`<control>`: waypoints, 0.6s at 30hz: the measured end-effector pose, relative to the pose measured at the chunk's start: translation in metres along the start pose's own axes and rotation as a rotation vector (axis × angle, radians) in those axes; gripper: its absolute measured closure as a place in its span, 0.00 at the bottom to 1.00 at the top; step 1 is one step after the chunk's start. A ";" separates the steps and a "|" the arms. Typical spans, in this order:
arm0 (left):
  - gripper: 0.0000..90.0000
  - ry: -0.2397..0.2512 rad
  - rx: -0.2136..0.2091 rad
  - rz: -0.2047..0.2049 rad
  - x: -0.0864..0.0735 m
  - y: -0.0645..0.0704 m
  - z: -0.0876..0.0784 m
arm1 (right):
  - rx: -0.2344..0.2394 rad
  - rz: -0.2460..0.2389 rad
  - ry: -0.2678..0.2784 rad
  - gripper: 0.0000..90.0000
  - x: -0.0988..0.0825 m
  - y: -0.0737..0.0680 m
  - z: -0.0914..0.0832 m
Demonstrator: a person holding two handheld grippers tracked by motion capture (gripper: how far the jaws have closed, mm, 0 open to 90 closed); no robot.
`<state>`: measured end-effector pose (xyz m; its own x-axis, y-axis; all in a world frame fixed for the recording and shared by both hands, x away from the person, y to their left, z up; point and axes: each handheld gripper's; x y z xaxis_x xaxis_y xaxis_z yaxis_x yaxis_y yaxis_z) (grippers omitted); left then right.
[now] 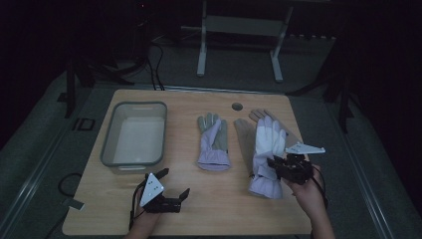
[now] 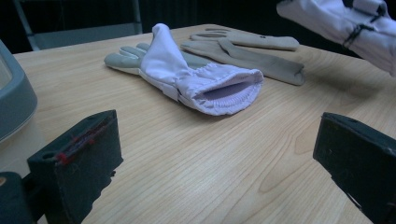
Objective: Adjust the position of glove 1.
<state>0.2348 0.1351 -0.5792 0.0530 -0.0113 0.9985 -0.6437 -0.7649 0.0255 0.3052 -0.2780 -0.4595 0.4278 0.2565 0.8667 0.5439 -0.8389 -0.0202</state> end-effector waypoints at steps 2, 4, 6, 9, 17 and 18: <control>0.01 0.000 0.000 -0.001 0.000 0.000 0.000 | 0.002 0.001 0.019 0.83 0.008 0.001 0.000; 0.01 0.000 0.000 0.000 0.000 0.000 0.000 | 0.001 -0.003 0.026 0.83 0.014 0.001 0.000; 0.01 0.000 0.000 0.001 0.000 0.000 0.000 | -0.001 -0.008 0.033 0.83 0.018 0.001 0.001; 0.01 0.000 0.001 -0.002 0.000 0.000 0.000 | -0.001 -0.010 0.048 0.83 0.029 0.001 0.001; 0.01 0.003 0.000 -0.001 0.000 0.000 0.000 | 0.019 -0.046 0.072 0.83 0.054 -0.006 0.007; 0.01 0.003 -0.001 -0.002 0.000 0.000 0.000 | 0.023 -0.053 0.075 0.83 0.058 -0.007 0.009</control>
Point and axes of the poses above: each handheld gripper's, and its own axes: z roughly forward along the jaws, x roughly out of its top, y roughly to its right, and after that the axes turned 11 degrees about y, right-handed
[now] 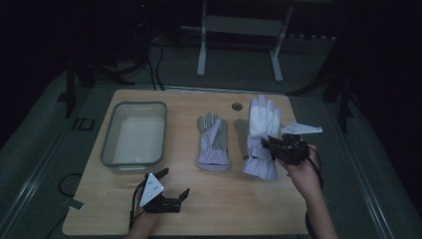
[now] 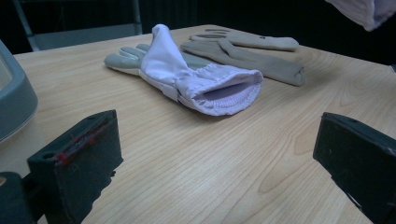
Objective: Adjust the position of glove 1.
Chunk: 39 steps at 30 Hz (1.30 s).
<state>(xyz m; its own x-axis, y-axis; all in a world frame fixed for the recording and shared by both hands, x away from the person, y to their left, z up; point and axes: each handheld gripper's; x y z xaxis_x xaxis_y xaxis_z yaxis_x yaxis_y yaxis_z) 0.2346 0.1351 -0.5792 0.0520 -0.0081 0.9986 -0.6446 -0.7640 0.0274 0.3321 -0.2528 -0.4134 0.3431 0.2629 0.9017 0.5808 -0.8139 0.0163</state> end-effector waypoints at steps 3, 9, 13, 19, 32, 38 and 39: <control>0.01 0.001 0.000 0.001 0.000 0.000 0.000 | 0.018 -0.009 0.013 0.83 0.010 -0.002 0.006; 0.01 0.001 0.001 0.000 0.000 0.000 0.000 | 0.038 -0.028 0.013 0.83 0.028 -0.010 0.024; 0.01 0.000 0.000 0.001 0.000 0.000 0.000 | 0.060 -0.047 0.008 0.83 0.038 -0.019 0.039; 0.01 0.002 0.001 0.000 0.000 0.000 0.000 | 0.101 -0.062 -0.013 0.83 0.052 -0.034 0.068; 0.01 0.006 -0.001 -0.002 0.000 0.000 -0.001 | 0.122 -0.054 -0.083 0.83 0.048 -0.061 0.122; 0.01 0.006 0.002 -0.004 0.000 0.000 0.000 | 0.120 -0.040 -0.148 0.82 0.032 -0.064 0.145; 0.01 0.004 0.001 0.000 0.000 0.000 0.000 | 0.119 -0.038 -0.156 0.82 0.029 -0.064 0.149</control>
Point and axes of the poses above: each handheld gripper's, and its own axes: z roughly forward along the jaws, x roughly out of its top, y roughly to its right, and after that the axes turned 11 degrees about y, right-handed
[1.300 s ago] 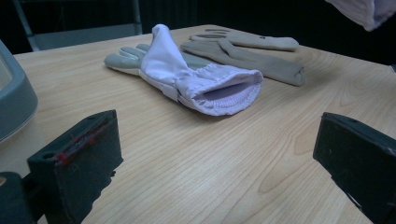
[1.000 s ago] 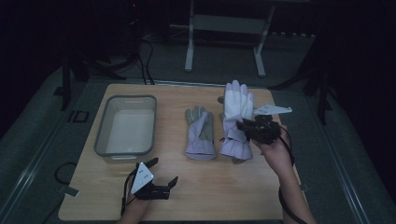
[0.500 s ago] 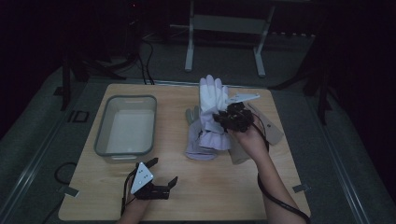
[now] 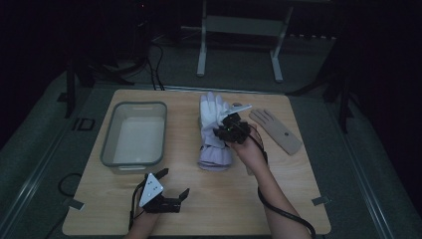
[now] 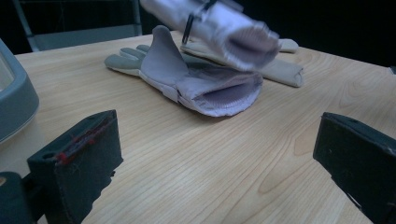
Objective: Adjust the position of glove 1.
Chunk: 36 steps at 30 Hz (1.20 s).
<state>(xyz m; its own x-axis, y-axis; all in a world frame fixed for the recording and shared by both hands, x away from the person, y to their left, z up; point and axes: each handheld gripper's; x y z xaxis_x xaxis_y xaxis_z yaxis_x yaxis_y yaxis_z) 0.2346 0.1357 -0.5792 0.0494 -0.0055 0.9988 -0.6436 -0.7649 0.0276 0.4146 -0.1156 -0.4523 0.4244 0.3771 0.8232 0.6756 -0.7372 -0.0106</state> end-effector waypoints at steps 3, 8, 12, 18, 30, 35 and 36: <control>0.01 -0.004 0.000 -0.001 0.000 0.000 0.000 | -0.006 0.014 -0.022 0.82 -0.007 0.002 0.010; 0.01 0.000 0.000 0.000 0.000 0.000 0.000 | -0.018 0.032 -0.050 0.82 -0.014 0.007 0.023; 0.01 0.001 0.001 -0.004 0.000 0.000 0.000 | -0.015 0.057 -0.078 0.81 -0.022 0.010 0.032; 0.01 -0.008 -0.007 -0.003 0.000 0.000 0.001 | -0.013 0.046 -0.104 0.79 -0.028 0.012 0.043; 0.01 -0.058 -0.002 -0.003 0.001 0.001 0.003 | -0.005 0.037 -0.081 0.54 -0.029 0.011 0.036; 0.01 -0.073 -0.023 -0.015 0.001 0.000 0.004 | 0.010 0.062 -0.068 0.36 -0.029 0.020 0.014; 0.01 -0.074 -0.020 -0.028 0.001 -0.001 0.005 | 0.018 0.067 -0.068 0.32 -0.029 0.022 0.011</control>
Point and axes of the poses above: each handheld gripper's, and its own axes: z roughly forward along the jaws, x roughly out of its top, y roughly to its right, and after that the axes turned 11 degrees about y, right-handed
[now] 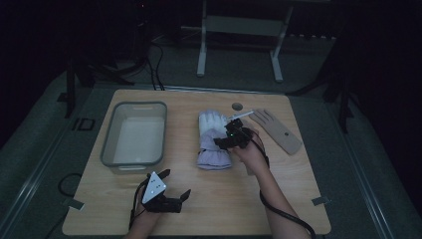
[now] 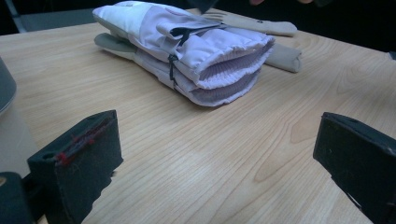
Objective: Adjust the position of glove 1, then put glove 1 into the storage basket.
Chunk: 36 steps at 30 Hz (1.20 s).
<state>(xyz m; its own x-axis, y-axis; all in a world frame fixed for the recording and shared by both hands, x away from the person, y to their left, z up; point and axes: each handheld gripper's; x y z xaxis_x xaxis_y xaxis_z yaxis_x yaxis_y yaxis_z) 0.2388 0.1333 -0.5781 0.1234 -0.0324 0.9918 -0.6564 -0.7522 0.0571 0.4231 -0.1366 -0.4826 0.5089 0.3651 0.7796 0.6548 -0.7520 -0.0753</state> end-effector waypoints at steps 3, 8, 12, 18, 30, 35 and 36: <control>0.01 -0.008 0.002 -0.017 0.000 -0.002 0.001 | 0.053 0.030 0.013 0.23 -0.006 0.005 -0.013; 0.01 -0.026 0.005 -0.028 0.001 -0.003 0.004 | 0.102 0.047 0.056 0.15 -0.019 0.012 -0.028; 0.01 -0.052 0.010 -0.018 0.002 -0.002 0.007 | 0.064 -0.020 0.093 0.16 -0.027 0.017 -0.038; 0.01 -0.094 -0.042 -0.002 0.019 0.005 0.013 | 0.064 0.010 0.119 0.16 -0.032 0.027 -0.053; 0.01 -0.278 -0.132 -0.077 0.064 0.006 0.058 | -0.026 -0.063 0.175 0.13 -0.018 0.032 -0.070; 0.01 -0.353 -0.106 0.006 0.081 0.003 0.078 | -0.008 0.014 0.192 0.14 -0.011 0.035 -0.070; 0.01 -0.353 -0.105 0.005 0.084 0.001 0.081 | 0.013 0.028 0.197 0.12 -0.010 0.035 -0.070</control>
<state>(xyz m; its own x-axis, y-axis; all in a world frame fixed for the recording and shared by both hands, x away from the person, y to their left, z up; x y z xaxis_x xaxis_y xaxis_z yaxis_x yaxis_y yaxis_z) 0.3088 0.0763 -0.5044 0.3572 -0.2748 0.8927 -0.7283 -0.6803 0.0820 0.4019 -0.2048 -0.4500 0.4085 0.2290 0.8835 0.6496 -0.7530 -0.1052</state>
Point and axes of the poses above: each handheld gripper's, and its own axes: z roughly forward along the jaws, x roughly out of its top, y roughly to its right, and after that the axes turned 11 degrees about y, right-handed
